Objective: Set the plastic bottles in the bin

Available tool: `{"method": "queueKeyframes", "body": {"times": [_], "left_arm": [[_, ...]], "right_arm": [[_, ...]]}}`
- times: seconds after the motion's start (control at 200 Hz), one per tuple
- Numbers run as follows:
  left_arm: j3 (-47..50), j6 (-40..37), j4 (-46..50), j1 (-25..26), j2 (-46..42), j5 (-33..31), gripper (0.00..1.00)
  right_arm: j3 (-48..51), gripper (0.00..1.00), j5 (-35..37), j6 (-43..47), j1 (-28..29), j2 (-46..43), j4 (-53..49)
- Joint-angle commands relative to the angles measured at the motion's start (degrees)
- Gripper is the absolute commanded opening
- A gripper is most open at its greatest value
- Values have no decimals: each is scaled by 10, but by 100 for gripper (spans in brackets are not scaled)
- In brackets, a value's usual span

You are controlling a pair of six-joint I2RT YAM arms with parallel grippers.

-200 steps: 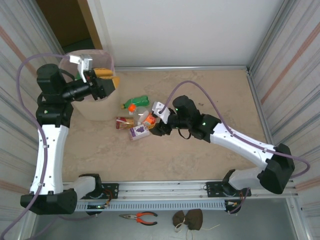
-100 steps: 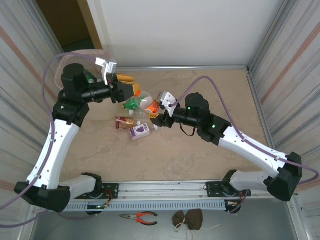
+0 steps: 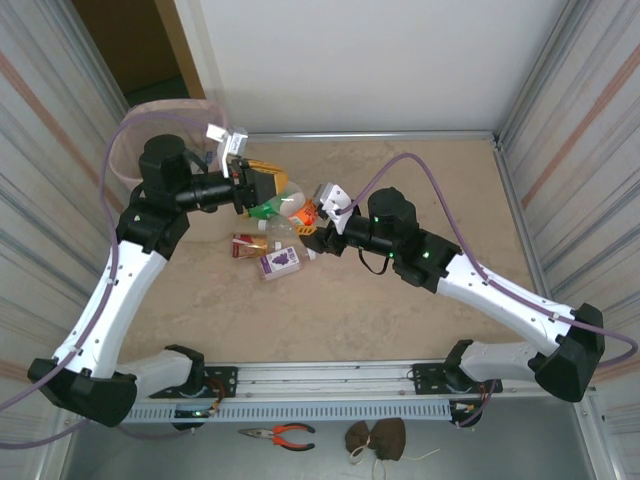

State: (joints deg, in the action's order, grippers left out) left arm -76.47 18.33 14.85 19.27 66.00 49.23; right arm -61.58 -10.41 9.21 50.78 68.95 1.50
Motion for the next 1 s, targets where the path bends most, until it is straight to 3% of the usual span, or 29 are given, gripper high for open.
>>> {"method": "queueKeyframes", "body": {"times": [0.0,0.12,0.326,0.441,0.997], "left_arm": [[2,6,-19,3,-15,-7,25],[3,9,-29,3,-15,-12,22],[-14,-8,-15,0,-12,-59,21],[-27,-10,-10,-18,-4,-88,23],[-150,113,-129,-323,101,-33,23]], "right_arm": [[-13,48,14,-10,6,-16,16],[-14,50,15,-10,9,-17,15],[-19,77,31,-9,16,-29,-6],[-11,80,49,-6,21,-46,-13],[5,80,89,-1,29,-97,-45]]}}
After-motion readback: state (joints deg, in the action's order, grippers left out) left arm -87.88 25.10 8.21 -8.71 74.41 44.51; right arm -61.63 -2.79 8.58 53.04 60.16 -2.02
